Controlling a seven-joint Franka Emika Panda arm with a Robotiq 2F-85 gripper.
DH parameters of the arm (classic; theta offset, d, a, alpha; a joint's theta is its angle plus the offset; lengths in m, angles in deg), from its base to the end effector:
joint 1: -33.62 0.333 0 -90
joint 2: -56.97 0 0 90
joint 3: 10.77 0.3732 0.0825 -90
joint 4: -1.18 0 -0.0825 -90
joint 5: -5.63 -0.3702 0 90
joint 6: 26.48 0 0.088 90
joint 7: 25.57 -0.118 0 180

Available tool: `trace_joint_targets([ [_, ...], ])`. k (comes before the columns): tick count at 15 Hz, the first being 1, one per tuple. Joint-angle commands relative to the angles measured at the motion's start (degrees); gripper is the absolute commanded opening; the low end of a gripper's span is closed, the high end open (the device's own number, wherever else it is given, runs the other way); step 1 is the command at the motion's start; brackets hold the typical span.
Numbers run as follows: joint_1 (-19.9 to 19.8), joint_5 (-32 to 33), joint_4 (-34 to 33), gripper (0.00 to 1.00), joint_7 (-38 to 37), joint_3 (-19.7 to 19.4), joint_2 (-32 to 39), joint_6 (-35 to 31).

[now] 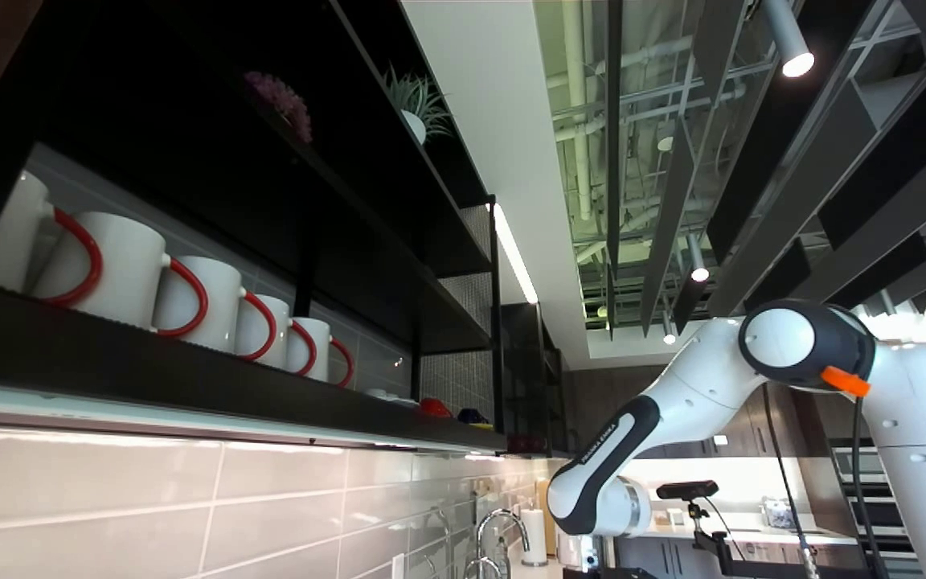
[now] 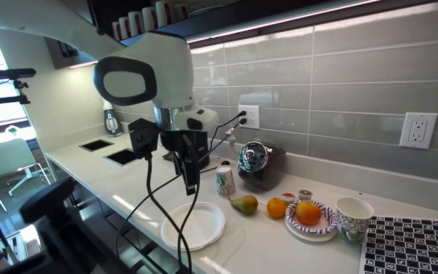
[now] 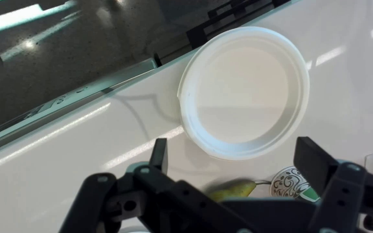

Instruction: Remove one white plate from the shelf

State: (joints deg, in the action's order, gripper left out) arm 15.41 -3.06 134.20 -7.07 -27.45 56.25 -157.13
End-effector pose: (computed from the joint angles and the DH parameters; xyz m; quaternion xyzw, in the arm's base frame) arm 0.4062 -0.2776 0.3986 -0.9796 0.1917 -0.0132 0.0589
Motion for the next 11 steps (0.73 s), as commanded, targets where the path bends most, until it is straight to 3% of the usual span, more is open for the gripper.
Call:
trace_joint_targets([
  [1,1.6,8.5,9.2,1.00,-4.3,1.2,-9.9,-5.8],
  [5,2.6,10.3,14.4,1.00,-2.7,1.7,-16.1,-9.3],
  [6,2.9,8.8,10.0,1.00,-2.9,1.1,-11.2,-6.5],
  [11,3.0,8.8,10.7,1.00,-2.8,0.8,-11.8,-6.7],
])
